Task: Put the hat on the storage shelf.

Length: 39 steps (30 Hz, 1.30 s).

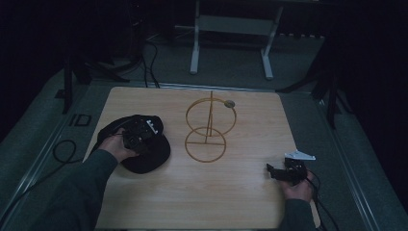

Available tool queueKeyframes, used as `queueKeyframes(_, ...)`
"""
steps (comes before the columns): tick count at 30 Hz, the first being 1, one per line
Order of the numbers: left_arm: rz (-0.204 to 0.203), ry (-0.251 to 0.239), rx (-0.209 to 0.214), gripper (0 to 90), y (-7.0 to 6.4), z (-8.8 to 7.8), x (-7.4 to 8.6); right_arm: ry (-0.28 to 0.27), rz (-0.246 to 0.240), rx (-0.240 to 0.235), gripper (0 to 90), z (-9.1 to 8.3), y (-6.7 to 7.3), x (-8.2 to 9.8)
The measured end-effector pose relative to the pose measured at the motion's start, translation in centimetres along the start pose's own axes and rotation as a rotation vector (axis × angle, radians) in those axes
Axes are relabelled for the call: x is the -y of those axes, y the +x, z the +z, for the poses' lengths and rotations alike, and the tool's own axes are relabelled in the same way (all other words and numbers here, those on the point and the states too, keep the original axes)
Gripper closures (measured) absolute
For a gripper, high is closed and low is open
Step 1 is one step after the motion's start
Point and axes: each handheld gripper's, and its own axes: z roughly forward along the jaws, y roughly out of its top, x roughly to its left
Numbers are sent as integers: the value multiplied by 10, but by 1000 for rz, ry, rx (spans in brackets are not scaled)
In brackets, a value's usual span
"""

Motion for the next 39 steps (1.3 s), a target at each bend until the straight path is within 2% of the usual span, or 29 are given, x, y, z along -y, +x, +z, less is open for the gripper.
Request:
queueKeyframes(5,9,14,-2,777,1,-5,0,1,1,0,140,0,0,0)
queueKeyframes(6,13,10,0,776,2,-12,1,1,1,0,140,0,0,0)
queueKeyframes(18,41,-4,-34,774,3,-45,-1,0,1,0,140,0,0,0)
queueKeyframes(24,86,7,-73,773,1,-66,-9,1,2,0,140,0,0,0)
queueKeyframes(28,100,-16,-75,773,0,-80,-15,1,1,0,140,0,0,0)
queueKeyframes(32,116,-20,-95,773,-2,-92,-22,0,3,0,140,0,0,0)
queueKeyframes(39,143,-44,-96,772,-3,-112,-32,-1,-1,0,140,0,0,0)
